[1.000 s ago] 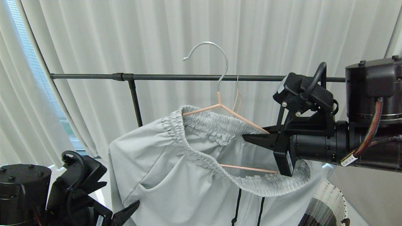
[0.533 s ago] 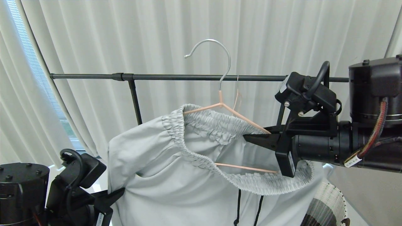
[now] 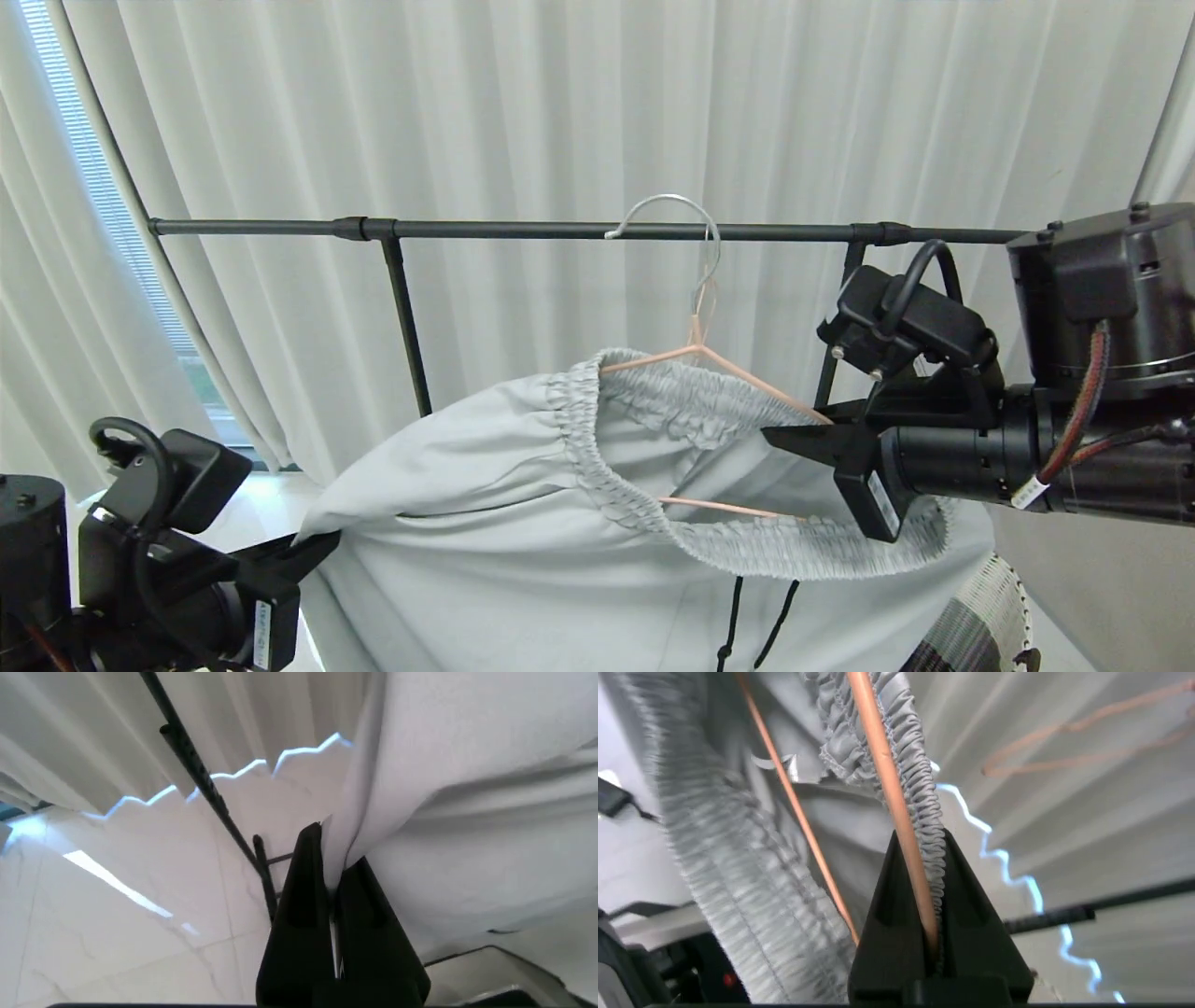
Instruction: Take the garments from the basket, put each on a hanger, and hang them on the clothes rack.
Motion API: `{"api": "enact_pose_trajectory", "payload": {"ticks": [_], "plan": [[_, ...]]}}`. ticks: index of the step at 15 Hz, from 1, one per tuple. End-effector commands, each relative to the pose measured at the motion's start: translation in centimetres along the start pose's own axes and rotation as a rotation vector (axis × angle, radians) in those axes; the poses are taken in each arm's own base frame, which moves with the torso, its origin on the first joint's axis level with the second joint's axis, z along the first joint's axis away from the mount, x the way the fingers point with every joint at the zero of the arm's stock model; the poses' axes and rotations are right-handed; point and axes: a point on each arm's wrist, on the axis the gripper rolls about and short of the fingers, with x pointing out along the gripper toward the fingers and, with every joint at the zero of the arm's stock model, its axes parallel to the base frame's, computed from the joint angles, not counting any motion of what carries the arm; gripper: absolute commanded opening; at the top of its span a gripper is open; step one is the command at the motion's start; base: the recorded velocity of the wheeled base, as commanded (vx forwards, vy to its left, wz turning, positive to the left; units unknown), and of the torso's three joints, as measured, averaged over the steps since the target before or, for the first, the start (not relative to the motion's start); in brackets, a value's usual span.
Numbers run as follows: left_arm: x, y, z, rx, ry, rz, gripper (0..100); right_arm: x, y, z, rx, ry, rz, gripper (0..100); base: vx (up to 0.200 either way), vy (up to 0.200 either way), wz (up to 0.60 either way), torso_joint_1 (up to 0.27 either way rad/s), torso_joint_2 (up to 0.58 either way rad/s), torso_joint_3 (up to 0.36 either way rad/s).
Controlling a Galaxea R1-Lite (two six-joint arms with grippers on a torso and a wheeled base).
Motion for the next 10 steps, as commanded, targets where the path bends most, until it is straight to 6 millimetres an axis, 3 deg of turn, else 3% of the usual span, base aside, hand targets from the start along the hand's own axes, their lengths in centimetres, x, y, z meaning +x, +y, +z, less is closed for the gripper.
{"api": "enact_pose_trajectory", "payload": {"ticks": [1, 5, 10], "plan": [[-0.6, 0.1, 0.2, -0.006, -0.03, 0.005, 0, 0.0, -0.1, -0.3, -0.006, 0.025, -0.011, 0, 0.0, 0.0, 0.0, 0.0, 0.0, 0.0], [-0.5, 0.2, 0.9, -0.143, -0.048, 0.012, 0, -0.2, -0.6, -1.2, -0.088, 0.079, -0.028, 0, 0.0, 0.0, 0.0, 0.0, 0.0, 0.0], [-0.2, 0.9, 0.7, -0.164, -0.031, 0.053, 0, -0.7, -0.5, -2.0, -0.11, 0.121, -0.044, 0, 0.0, 0.0, 0.0, 0.0, 0.0, 0.0]]}}
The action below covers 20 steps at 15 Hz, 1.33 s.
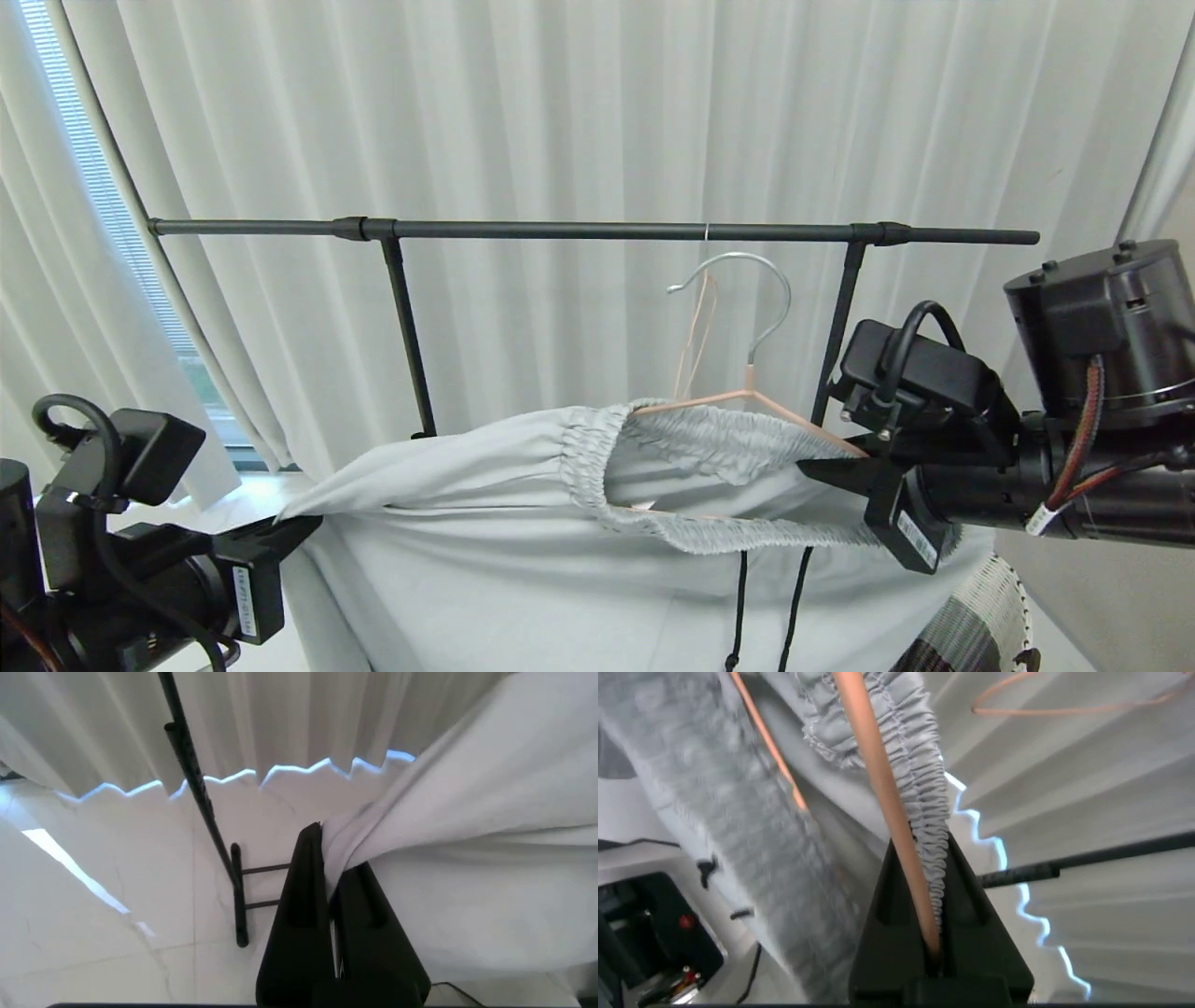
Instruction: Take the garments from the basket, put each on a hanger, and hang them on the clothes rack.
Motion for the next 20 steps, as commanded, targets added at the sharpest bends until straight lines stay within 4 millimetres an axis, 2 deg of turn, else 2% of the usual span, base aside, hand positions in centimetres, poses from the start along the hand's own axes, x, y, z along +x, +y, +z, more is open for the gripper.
{"api": "enact_pose_trajectory", "payload": {"ticks": [1, 3, 7, 9, 10, 13, 16, 20], "plan": [[-0.1, 0.0, -0.2, 0.007, -0.001, 0.001, 0, -0.1, -0.1, 0.0, 0.005, 0.009, -0.032, 0, 0.0, 0.0, 0.0, 0.0, 0.0, 0.0], [-0.5, -0.9, 0.2, 0.051, -0.026, -0.066, 0, 0.0, -0.2, -0.1, 0.006, 0.023, -0.05, 0, 0.0, 0.0, 0.0, 0.0, 0.0, 0.0], [0.4, -1.0, -0.4, 0.058, 0.027, -0.059, 0, -0.1, -0.1, 0.1, 0.014, 0.002, -0.036, 0, 0.0, 0.0, 0.0, 0.0, 0.0, 0.0], [0.3, -1.1, -0.3, 0.092, 0.023, -0.063, 0, -0.3, -0.3, 0.5, 0.09, -0.018, -0.043, 0, 0.0, 0.0, 0.0, 0.0, 0.0, 0.0], [0.2, -1.1, -0.4, 0.109, 0.021, -0.064, 100, -0.4, -0.4, 0.8, 0.123, -0.027, -0.047, 0, 0.0, 0.0, 0.0, 0.0, 0.0, 0.0], [0.1, -1.1, -0.3, 0.112, 0.012, -0.067, 100, -0.7, -0.8, 1.3, 0.151, -0.042, -0.062, 0, 0.0, 0.0, 0.0, 0.0, 0.0, 0.0], [-0.3, -1.1, -0.6, 0.112, 0.004, -0.071, 100, -0.7, -1.3, 0.7, 0.191, 0.008, -0.104, 0, 0.0, 0.0, 0.0, 0.0, 0.0, 0.0], [-1.5, -1.0, -0.7, 0.109, -0.041, -0.072, 100, -0.7, -1.6, -0.2, 0.334, 0.085, -0.15, 0, 0.0, 0.0, 0.0, 0.0, 0.0, 0.0]]}}
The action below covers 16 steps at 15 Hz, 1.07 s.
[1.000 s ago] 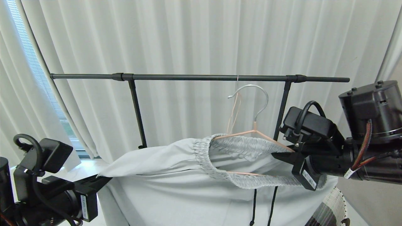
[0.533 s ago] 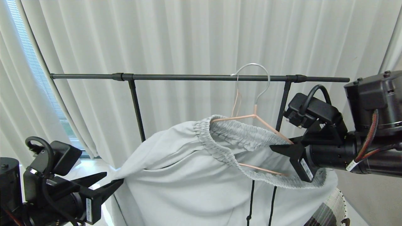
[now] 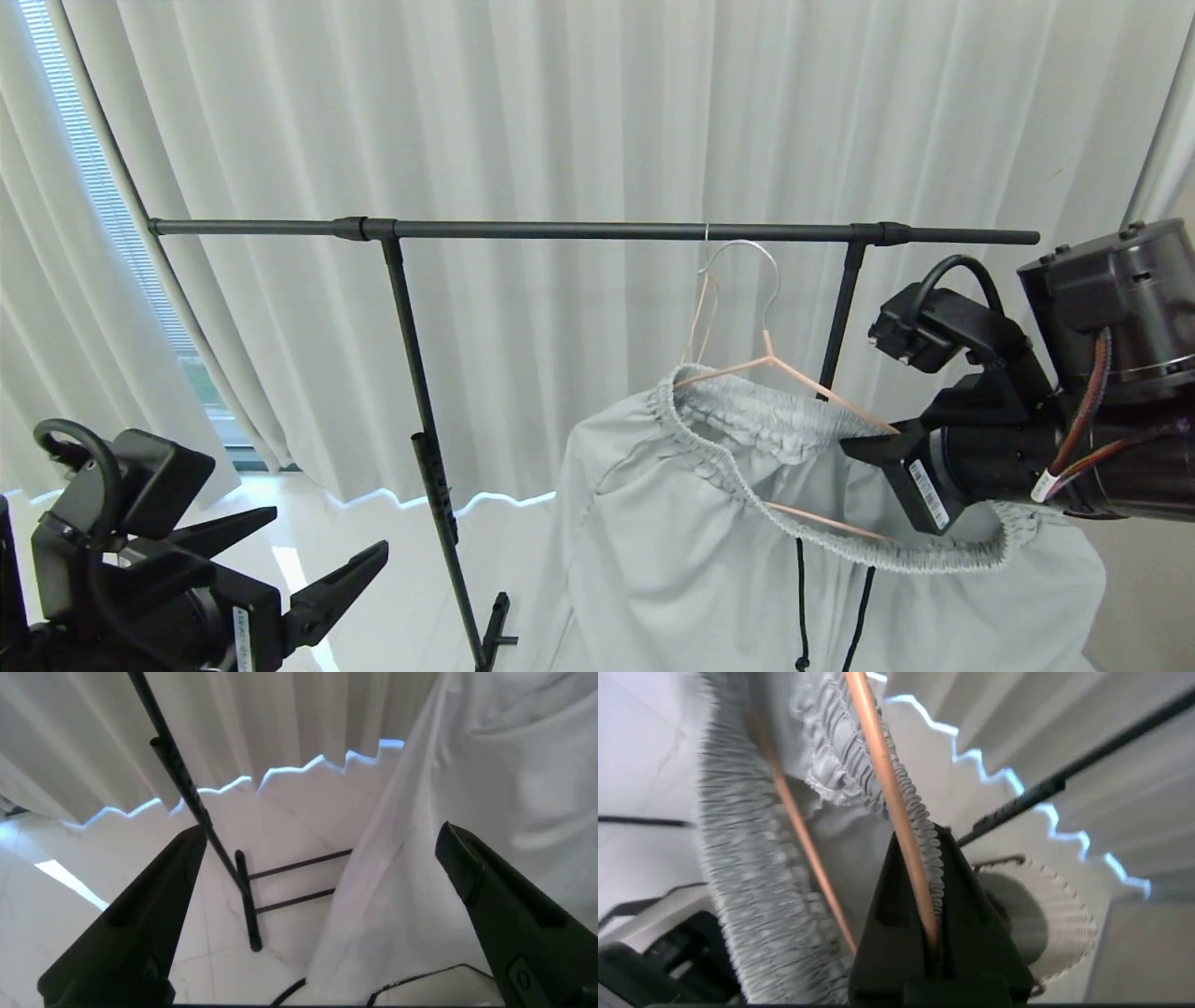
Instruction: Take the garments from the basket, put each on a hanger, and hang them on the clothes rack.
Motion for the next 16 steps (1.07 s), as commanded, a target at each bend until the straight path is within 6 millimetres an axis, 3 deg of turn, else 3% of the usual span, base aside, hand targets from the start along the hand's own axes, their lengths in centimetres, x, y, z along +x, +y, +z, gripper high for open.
{"api": "enact_pose_trajectory", "payload": {"ticks": [1, 5, 9, 16], "plan": [[-0.7, 0.0, 0.2, 0.0, -0.038, 0.002, 100, 0.0, -0.1, -0.4, 0.026, 0.028, -0.023, 0, 0.0, 0.0, 0.0, 0.0, 0.0, 0.0], [-0.6, 0.2, 0.0, 0.032, -0.026, 0.022, 100, -1.1, -1.3, -2.6, 0.052, 0.157, -0.089, 0, 0.0, 0.0, 0.0, 0.0, 0.0, 0.0], [-0.3, 0.9, -1.4, 0.121, 0.045, 0.078, 100, -2.7, -3.2, -5.1, 0.11, 0.245, -0.177, 0, 0.0, 0.0, 0.0, 0.0, 0.0, 0.0], [-0.1, 1.1, -1.8, 0.174, 0.08, 0.121, 100, -2.6, -4.4, -4.8, 0.288, 0.183, -0.239, 0, 0.0, 0.0, 0.0, 0.0, 0.0, 0.0]]}}
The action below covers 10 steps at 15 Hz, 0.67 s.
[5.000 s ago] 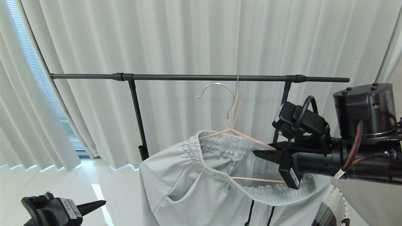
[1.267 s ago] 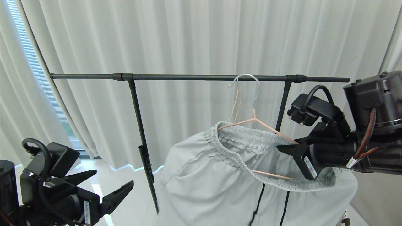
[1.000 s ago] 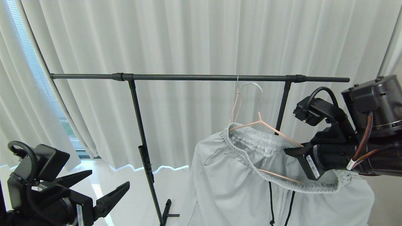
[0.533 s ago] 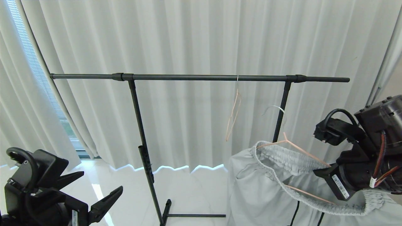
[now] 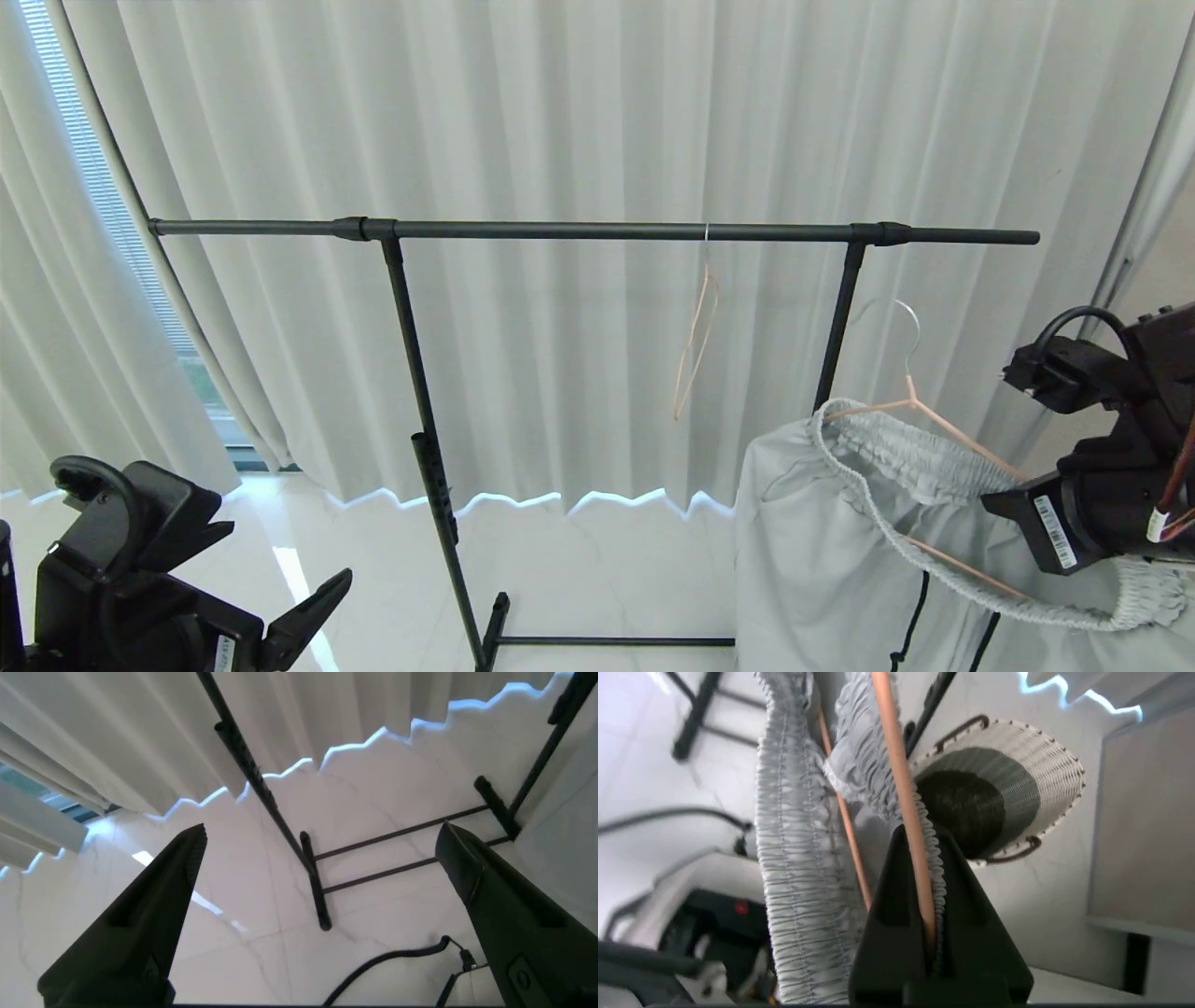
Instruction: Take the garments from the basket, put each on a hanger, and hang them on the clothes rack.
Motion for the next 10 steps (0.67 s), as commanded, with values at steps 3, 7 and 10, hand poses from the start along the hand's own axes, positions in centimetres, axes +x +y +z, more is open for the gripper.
{"api": "enact_pose_trajectory", "payload": {"ticks": [3, 7, 10], "plan": [[0.09, 0.03, 0.14, 0.001, -0.001, 0.001, 100, 0.4, -0.06, 1.02, 0.046, -0.079, 0.003, 0, 0.0, 0.0, 0.0, 0.0, 0.0, 0.0], [0.09, 0.05, 0.18, 0.0, -0.002, 0.003, 100, 0.31, -0.04, 1.1, 0.043, -0.085, 0.005, 0, 0.0, 0.0, 0.0, 0.0, 0.0, 0.0], [0.12, 0.08, 0.35, 0.0, -0.006, 0.004, 100, 0.13, -0.02, 1.39, 0.044, -0.097, 0.007, 0, 0.0, 0.0, 0.0, 0.0, 0.0, 0.0]]}}
